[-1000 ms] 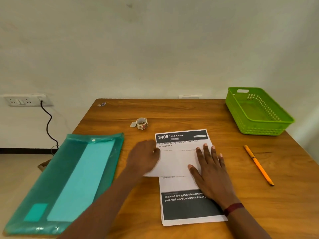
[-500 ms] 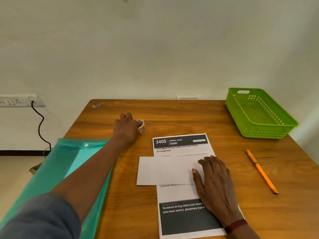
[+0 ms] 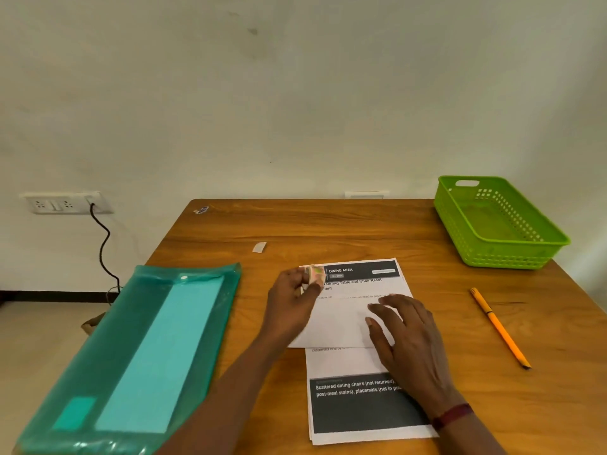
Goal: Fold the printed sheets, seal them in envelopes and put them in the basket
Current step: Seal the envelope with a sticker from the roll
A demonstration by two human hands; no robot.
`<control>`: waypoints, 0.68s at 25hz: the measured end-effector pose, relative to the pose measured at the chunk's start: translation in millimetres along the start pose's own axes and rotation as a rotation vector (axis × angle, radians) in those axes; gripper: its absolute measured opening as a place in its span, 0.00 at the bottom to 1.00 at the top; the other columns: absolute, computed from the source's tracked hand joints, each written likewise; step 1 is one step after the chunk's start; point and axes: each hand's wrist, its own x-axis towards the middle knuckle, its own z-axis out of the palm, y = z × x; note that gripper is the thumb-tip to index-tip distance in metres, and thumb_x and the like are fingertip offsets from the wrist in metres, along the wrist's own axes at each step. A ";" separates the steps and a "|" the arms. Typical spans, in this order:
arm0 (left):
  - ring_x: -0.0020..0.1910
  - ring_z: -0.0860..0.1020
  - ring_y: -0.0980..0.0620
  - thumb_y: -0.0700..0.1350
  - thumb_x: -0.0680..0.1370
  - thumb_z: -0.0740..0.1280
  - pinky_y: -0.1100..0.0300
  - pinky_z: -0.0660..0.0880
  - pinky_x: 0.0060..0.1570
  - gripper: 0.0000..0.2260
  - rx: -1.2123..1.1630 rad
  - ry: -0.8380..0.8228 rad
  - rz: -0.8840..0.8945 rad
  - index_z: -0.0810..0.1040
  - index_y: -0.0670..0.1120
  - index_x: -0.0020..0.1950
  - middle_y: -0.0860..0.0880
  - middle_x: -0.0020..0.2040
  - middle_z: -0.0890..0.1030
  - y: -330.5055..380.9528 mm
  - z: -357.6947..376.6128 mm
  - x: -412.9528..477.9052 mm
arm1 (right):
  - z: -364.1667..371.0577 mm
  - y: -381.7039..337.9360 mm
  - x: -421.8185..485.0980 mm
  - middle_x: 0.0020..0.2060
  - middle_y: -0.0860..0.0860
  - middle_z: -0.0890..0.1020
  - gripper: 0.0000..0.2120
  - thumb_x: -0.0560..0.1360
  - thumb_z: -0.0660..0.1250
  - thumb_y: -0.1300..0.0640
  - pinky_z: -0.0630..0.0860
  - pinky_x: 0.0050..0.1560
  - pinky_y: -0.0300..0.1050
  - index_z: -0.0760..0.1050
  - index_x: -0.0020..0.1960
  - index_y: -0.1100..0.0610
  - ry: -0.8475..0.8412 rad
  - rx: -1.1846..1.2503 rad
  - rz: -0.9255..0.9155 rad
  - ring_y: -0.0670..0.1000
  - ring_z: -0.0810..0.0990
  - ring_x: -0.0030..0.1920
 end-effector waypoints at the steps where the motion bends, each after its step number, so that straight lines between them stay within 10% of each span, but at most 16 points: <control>1: 0.59 0.77 0.52 0.46 0.77 0.70 0.51 0.78 0.58 0.07 -0.051 -0.023 -0.029 0.76 0.58 0.51 0.51 0.64 0.76 -1.1 5.9 -10.0 | 1.0 -2.5 4.6 0.54 0.53 0.82 0.15 0.78 0.62 0.48 0.75 0.54 0.48 0.81 0.56 0.55 -0.001 0.051 0.005 0.55 0.79 0.56; 6: 0.62 0.75 0.53 0.48 0.78 0.69 0.50 0.77 0.60 0.08 -0.013 -0.101 0.099 0.79 0.55 0.57 0.56 0.63 0.75 -16.0 22.8 -30.0 | 14.3 -17.4 27.0 0.51 0.42 0.81 0.16 0.74 0.71 0.50 0.80 0.47 0.41 0.76 0.61 0.48 -0.065 0.633 0.255 0.44 0.80 0.53; 13: 0.62 0.73 0.56 0.53 0.78 0.66 0.74 0.70 0.56 0.17 0.166 -0.125 0.294 0.80 0.45 0.61 0.52 0.61 0.74 -32.7 26.0 -29.4 | 30.3 -12.7 17.7 0.46 0.45 0.80 0.11 0.74 0.72 0.56 0.78 0.36 0.44 0.79 0.55 0.47 -0.047 0.742 0.240 0.47 0.81 0.47; 17: 0.62 0.72 0.56 0.58 0.76 0.64 0.66 0.73 0.59 0.20 0.184 -0.144 0.306 0.81 0.46 0.60 0.52 0.60 0.74 -36.0 25.1 -28.2 | 24.7 -12.2 19.4 0.45 0.45 0.82 0.12 0.74 0.72 0.56 0.76 0.37 0.39 0.78 0.52 0.40 -0.063 0.774 0.242 0.47 0.81 0.46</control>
